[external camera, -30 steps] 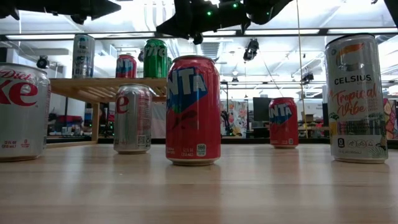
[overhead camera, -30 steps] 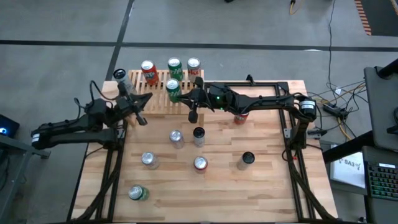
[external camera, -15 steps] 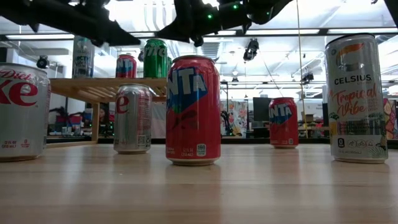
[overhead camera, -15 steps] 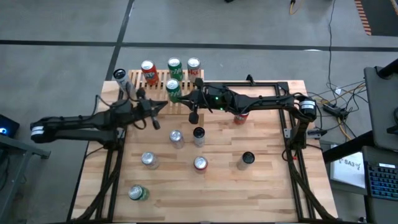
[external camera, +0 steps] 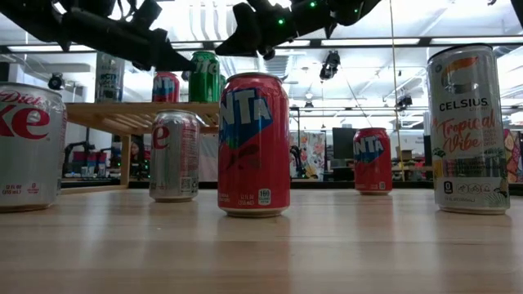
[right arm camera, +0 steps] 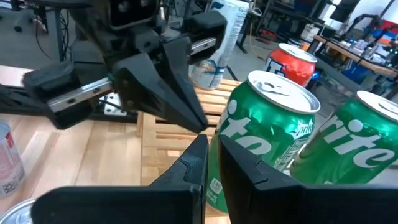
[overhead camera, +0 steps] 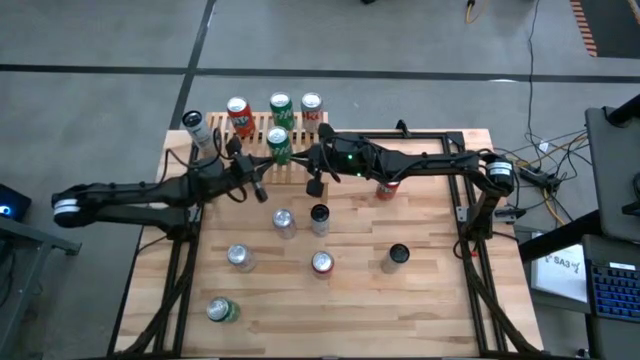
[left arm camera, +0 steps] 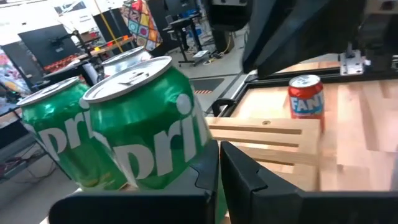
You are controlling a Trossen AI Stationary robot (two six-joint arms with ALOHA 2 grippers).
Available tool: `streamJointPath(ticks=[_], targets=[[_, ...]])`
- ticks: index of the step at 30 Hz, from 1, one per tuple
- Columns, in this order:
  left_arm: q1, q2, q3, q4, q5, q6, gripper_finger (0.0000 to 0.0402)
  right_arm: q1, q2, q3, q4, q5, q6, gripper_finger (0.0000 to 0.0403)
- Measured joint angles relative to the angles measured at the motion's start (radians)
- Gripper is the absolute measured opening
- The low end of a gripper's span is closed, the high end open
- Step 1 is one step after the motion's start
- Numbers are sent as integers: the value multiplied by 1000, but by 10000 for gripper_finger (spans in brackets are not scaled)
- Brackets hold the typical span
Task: Place canned beverage on shelf
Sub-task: Put the right green soda can on the shelf aligned with the other green soda can
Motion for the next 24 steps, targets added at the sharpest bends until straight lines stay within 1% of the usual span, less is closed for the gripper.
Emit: streamJointPath(ticks=[7, 24], targets=[[27, 24, 0, 13, 0, 1, 0, 0, -2, 0, -20, 1, -5, 27], [80, 123, 0, 123, 0, 1, 0, -2, -2, 0, -42, 1, -16, 27]])
